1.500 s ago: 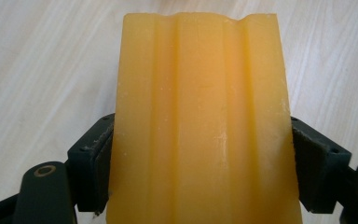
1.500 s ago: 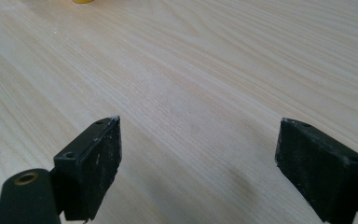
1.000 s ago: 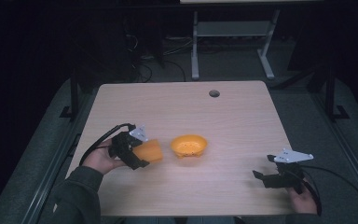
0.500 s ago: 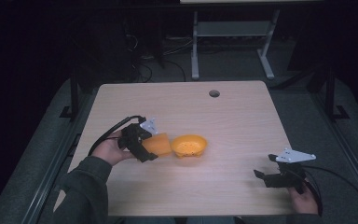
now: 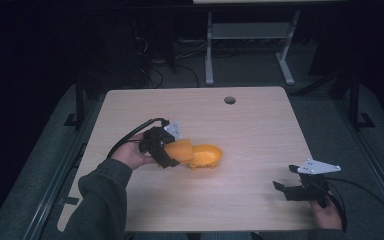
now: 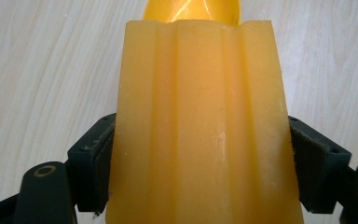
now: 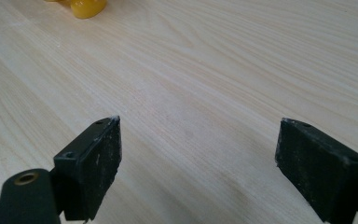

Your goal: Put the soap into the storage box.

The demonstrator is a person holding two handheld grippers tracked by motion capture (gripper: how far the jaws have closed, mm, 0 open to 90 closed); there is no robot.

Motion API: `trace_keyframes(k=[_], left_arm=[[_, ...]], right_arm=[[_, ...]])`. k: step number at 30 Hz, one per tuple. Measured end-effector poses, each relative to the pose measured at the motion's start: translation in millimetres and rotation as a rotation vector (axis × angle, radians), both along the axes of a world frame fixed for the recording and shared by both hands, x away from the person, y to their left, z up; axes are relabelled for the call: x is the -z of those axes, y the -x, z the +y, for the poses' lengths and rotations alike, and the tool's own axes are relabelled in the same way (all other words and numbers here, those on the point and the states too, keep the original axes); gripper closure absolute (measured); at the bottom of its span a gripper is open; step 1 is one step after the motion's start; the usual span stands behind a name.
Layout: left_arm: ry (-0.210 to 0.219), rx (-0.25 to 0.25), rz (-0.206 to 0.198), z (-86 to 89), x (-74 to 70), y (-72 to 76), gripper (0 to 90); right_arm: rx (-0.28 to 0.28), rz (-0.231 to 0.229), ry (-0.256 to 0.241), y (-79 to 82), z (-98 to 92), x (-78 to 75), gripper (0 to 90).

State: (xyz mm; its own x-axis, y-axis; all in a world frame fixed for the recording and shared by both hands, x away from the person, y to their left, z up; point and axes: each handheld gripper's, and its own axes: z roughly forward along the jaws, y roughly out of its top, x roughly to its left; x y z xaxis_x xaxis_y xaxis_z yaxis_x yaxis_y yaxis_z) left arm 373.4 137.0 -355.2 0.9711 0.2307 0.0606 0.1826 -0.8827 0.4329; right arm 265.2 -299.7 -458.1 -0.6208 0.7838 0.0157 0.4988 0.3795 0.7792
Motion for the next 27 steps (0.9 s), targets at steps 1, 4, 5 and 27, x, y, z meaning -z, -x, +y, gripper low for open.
trace_keyframes(k=[1,4,5,27], left_arm=[[-0.003,0.009,-0.003,-3.2,0.1,-2.0,20.9],[-0.003,0.010,0.006,-7.0,0.5,-3.5,20.9],[-0.003,0.017,0.004,-11.3,1.0,-5.6,20.9],[0.008,0.085,0.023,-53.5,7.2,-22.3,20.9]], right_arm=[[0.000,-0.001,0.000,-0.1,-0.2,-0.1,13.9],[0.002,-0.002,-0.003,-0.2,-0.3,-0.1,13.9],[-0.002,-0.005,0.000,-0.3,-1.0,0.1,13.9],[-0.002,-0.013,-0.005,-0.5,-3.0,0.0,13.9]])
